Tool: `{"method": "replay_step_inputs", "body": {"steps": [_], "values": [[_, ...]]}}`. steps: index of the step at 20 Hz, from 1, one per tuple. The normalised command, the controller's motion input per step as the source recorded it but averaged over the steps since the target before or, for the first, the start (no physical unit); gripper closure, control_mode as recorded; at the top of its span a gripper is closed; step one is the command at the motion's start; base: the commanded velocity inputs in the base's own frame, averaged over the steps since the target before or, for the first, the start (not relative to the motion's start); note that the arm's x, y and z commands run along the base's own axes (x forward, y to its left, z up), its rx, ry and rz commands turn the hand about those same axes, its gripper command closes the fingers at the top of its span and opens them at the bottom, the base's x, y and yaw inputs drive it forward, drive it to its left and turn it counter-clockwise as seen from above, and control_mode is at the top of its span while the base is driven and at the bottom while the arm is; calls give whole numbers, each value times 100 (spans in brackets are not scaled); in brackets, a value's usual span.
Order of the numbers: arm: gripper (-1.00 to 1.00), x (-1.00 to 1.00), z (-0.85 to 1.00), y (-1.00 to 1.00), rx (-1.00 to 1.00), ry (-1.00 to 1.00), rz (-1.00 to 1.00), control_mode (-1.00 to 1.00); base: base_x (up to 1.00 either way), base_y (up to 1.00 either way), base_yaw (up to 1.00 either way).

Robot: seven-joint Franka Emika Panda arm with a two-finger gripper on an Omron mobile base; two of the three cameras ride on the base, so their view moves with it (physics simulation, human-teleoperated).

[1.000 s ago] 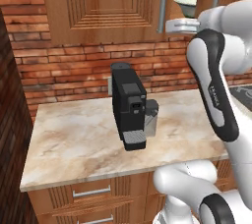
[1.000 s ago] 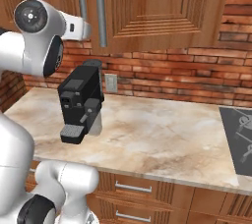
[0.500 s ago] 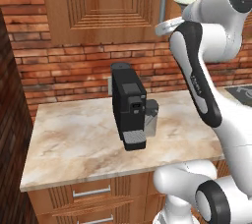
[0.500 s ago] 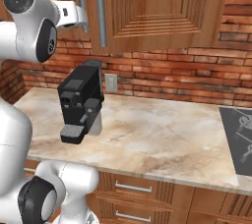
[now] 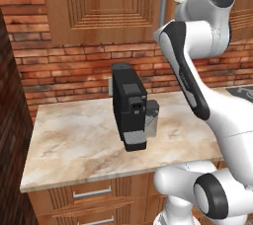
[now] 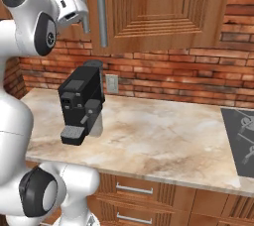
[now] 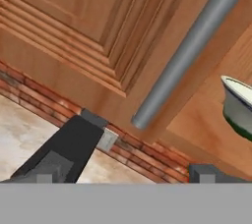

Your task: Move the bowls from the cabinet to the plates on the dining table.

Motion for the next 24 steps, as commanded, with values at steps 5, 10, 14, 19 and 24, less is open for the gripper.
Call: {"method": "replay_step_inputs", "body": {"steps": [5,10,14,19,24], "values": [[-100,30,-11,0,-24,0,0,-100,0,0,0],[-100,24,-6,-3,-20,0,-1,-100,0,0,0],[-100,3,-3,-6,-18,0,-5,-100,0,0,0],[-100,13,-5,-14,-16,0,-7,-100,0,0,0],[-100,25,-7,-28,-11,0,-6,-100,0,0,0]]}}
